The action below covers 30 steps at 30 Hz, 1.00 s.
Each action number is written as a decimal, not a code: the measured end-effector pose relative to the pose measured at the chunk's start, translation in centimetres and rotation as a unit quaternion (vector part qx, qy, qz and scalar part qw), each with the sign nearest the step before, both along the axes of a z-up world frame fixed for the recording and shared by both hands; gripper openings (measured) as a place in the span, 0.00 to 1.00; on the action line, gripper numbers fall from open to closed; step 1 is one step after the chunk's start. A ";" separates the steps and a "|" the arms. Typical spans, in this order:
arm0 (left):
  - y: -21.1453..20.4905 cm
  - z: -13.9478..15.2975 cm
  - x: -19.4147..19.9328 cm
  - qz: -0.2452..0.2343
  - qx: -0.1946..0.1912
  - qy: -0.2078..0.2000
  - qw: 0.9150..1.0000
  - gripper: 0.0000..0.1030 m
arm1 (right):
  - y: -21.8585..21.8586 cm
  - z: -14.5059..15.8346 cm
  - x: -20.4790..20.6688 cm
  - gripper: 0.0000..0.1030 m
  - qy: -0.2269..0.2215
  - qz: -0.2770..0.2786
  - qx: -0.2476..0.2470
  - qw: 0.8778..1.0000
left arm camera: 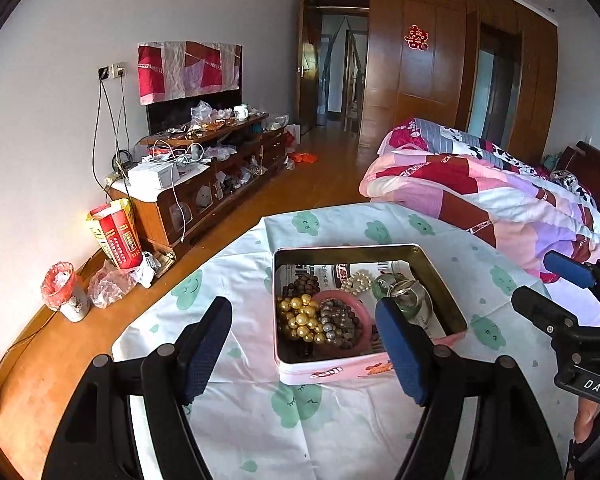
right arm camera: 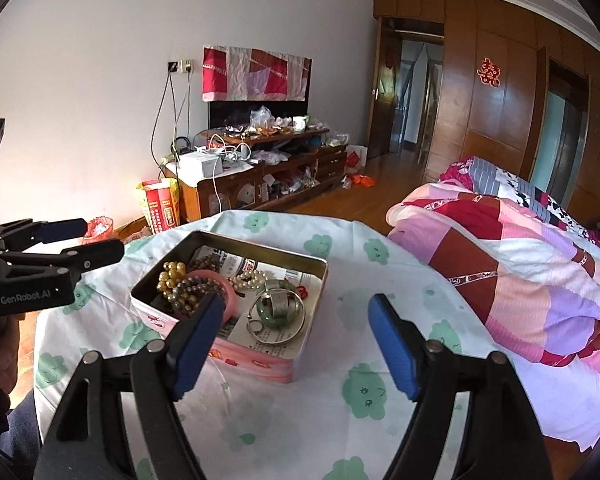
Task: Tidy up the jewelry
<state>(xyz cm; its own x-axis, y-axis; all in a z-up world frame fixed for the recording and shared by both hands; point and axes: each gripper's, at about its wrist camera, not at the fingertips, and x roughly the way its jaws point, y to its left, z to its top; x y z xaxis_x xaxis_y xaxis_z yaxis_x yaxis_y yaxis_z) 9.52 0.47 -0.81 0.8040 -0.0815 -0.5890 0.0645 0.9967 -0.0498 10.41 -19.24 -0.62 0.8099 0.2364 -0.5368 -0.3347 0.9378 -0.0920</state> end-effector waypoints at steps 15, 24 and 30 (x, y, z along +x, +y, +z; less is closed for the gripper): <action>0.0 0.4 -0.4 0.000 -0.001 -0.005 1.000 0.72 | -0.2 0.6 -0.9 0.83 -0.018 0.000 0.001 1.000; -0.1 0.4 -0.6 0.001 -0.001 -0.003 1.000 0.72 | -0.3 0.7 -1.1 0.84 -0.022 0.000 0.002 1.000; -0.2 0.3 -0.7 -0.005 -0.005 0.004 1.000 0.72 | -0.2 0.6 -1.2 0.87 -0.027 -0.001 -0.003 1.000</action>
